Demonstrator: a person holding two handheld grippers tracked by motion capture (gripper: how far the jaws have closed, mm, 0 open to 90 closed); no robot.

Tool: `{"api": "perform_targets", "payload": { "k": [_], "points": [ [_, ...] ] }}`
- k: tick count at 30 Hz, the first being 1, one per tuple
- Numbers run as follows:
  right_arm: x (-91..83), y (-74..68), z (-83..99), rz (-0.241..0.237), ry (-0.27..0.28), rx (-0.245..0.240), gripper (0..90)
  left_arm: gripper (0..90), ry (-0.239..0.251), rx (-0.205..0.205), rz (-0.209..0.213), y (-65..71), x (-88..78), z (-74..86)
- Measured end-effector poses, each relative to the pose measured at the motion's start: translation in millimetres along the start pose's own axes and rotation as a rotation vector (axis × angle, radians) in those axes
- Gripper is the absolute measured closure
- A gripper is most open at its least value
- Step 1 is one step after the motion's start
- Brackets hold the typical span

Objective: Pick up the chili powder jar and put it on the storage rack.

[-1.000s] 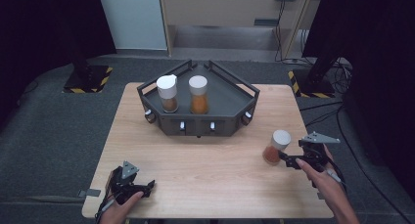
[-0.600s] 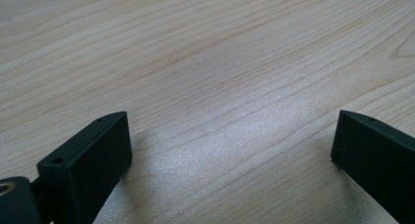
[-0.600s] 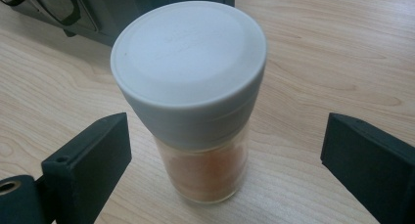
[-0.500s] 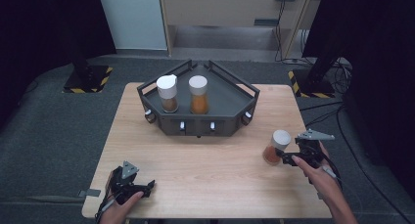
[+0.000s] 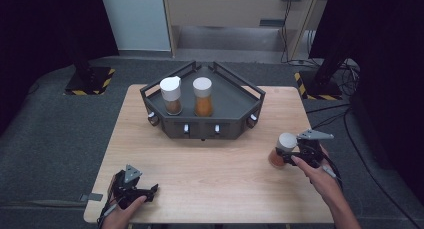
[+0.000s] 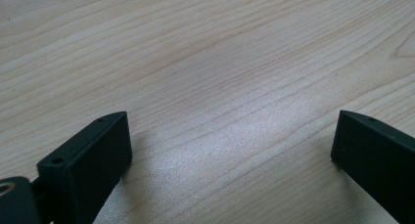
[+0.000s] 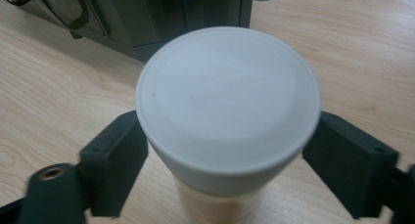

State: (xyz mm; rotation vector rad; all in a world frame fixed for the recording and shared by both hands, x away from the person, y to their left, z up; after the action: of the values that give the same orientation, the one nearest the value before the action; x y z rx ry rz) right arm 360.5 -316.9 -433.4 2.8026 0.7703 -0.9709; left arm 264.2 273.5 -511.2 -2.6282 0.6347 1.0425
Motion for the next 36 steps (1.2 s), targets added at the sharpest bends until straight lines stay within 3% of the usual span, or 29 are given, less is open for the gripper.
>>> {"api": "perform_targets", "payload": {
  "k": [4, 11, 28, 36],
  "points": [
    [2.6, -4.1, -2.9, 0.005, 0.010, -0.010, 33.7, 0.1, 0.000, 0.000, 0.000, 0.0, 0.0, 0.0],
    [1.8, -9.3, -9.1, 0.025, -0.008, -0.016, 34.1, 0.1, 0.000, 0.000, 0.000, 0.0, 0.0, 0.0],
    [-22.3, -22.9, -46.5, -0.013, 0.002, -0.040, 34.1, 0.0, 0.001, -0.001, -0.001, 0.1, 0.0, 0.0],
    [-25.9, -28.3, -64.5, -0.018, -0.011, -0.055, 34.2, 0.1, 0.000, 0.000, -0.001, 0.1, 0.0, 0.0]
  ]
}}
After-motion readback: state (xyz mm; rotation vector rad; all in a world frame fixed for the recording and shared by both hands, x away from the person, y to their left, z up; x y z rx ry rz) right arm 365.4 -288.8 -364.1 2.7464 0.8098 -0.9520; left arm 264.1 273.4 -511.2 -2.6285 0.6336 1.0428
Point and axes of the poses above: each handheld gripper's, and its own axes: x roughly forward along the jaws, z roughly out of its underside, y roughly to its right, the point moved 9 cm from there along x, roughly forward along the jaws, and after that the axes turned 4 degrees about x, right-handed, at the moved point
